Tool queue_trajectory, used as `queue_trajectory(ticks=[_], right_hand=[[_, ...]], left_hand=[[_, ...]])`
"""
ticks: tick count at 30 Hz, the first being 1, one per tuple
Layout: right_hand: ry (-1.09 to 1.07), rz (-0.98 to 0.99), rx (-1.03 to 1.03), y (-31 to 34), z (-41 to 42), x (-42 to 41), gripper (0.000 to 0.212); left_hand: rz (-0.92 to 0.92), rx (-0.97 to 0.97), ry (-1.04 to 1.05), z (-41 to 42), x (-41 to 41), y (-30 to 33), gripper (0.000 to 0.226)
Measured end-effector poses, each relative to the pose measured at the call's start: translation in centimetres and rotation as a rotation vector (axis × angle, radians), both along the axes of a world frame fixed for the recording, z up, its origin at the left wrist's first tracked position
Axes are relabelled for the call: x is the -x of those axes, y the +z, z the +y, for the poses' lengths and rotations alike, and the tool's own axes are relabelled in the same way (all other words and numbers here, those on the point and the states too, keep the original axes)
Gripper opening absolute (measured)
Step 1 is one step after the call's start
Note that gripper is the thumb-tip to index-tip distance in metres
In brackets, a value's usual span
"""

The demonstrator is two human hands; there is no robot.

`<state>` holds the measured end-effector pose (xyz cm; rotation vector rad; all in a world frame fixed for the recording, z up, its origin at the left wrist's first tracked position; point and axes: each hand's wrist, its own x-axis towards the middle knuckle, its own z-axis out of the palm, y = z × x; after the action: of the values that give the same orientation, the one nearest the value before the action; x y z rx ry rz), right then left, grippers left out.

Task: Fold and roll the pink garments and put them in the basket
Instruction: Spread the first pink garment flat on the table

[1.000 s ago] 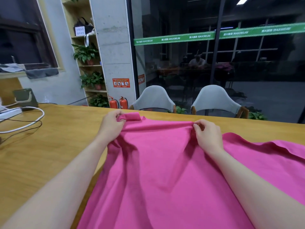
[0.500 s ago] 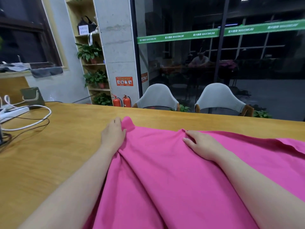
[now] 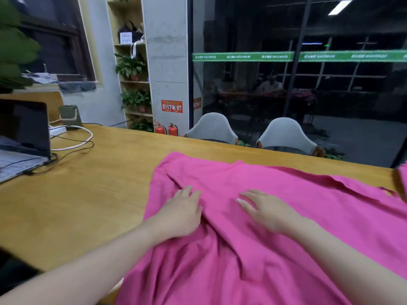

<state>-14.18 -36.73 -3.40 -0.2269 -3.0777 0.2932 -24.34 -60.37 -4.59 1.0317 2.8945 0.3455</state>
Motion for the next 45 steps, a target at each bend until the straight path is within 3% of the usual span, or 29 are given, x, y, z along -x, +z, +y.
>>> queue_trajectory(ticks=[7, 8, 11, 17, 20, 24, 29, 33, 39, 45], right_hand=[[-0.021, -0.105, -0.058, -3.2, -2.4, -8.1, 0.114], [-0.030, -0.089, -0.068, -3.8, -2.1, -8.7, 0.112], [-0.071, 0.003, -0.037, -4.7, -1.6, -10.1, 0.076], [-0.054, 0.112, 0.071, -4.0, -2.7, -12.0, 0.068], [-0.040, 0.162, 0.090, -3.5, -4.0, -13.0, 0.060], [-0.076, 0.173, 0.030, -3.1, -3.5, -15.5, 0.055], [-0.274, 0.183, 0.022, -2.9, 1.6, -18.6, 0.053], [-0.392, 0.216, 0.083, -3.9, 3.1, -20.1, 0.051], [-0.451, 0.187, -0.041, -5.0, 1.7, -23.2, 0.054], [-0.518, 0.353, -0.174, -6.0, 0.9, -26.3, 0.041]], left_hand=[[0.072, 0.001, 0.104, -7.4, -8.3, -3.1, 0.070], [0.064, -0.008, 0.120, -8.4, -8.3, -3.3, 0.072], [0.063, -0.015, 0.107, -11.5, -8.3, -3.2, 0.076], [0.067, -0.021, 0.143, -18.9, -7.4, -3.0, 0.118], [0.069, -0.051, 0.129, -21.8, -6.8, -2.8, 0.104], [0.003, -0.105, 0.101, -24.5, -5.7, -2.5, 0.112], [0.013, -0.090, 0.281, -18.8, -4.4, -1.7, 0.101], [0.004, -0.108, 0.010, -9.1, -8.4, -1.6, 0.082], [0.037, 0.074, -0.159, -6.6, -10.6, -3.5, 0.110], [0.040, 0.040, -0.279, -9.7, -12.9, -2.8, 0.116]])
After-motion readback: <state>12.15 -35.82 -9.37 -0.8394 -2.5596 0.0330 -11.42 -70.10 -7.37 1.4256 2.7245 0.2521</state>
